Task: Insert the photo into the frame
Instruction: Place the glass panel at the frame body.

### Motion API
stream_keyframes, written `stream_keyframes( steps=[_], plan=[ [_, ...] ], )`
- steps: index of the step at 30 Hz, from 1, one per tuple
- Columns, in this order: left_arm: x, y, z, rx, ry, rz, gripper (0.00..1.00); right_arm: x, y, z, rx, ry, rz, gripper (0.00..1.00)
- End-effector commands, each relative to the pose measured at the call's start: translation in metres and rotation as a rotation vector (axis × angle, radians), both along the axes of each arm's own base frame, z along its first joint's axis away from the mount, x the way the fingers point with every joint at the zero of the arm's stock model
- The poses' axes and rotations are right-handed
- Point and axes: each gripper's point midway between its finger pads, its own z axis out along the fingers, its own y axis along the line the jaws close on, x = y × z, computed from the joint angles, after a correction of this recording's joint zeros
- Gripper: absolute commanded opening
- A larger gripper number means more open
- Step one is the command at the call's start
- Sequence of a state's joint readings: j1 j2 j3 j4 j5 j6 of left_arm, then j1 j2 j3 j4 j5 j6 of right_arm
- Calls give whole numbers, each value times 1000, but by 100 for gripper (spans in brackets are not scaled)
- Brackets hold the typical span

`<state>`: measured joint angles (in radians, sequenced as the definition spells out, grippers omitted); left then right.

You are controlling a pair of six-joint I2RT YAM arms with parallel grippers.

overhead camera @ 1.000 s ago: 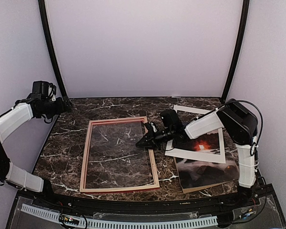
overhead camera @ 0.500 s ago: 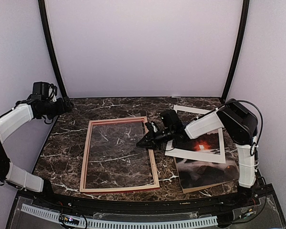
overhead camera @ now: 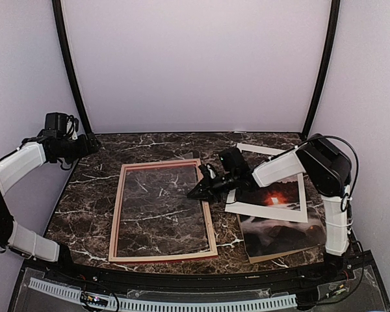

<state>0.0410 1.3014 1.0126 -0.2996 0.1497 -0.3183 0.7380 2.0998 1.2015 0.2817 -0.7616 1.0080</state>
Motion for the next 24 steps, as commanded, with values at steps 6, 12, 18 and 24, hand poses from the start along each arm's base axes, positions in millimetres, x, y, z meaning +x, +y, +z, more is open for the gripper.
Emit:
stream_keyframes(
  steps=[6,12,18,24],
  plan=[
    [-1,-5,2,-14,-15,-17,99,11,2,-1,1,-36,-5,0],
    [-1,-5,2,-13,-15,-18,99,10,2,-3,-7,-33,4,0],
    [-1,-4,0,-14,-9,-17,99,9,0,-2,-18,-38,13,0],
    [-1,-5,-1,-16,-6,-18,99,9,-1,-4,-25,-37,15,0]
  ],
)
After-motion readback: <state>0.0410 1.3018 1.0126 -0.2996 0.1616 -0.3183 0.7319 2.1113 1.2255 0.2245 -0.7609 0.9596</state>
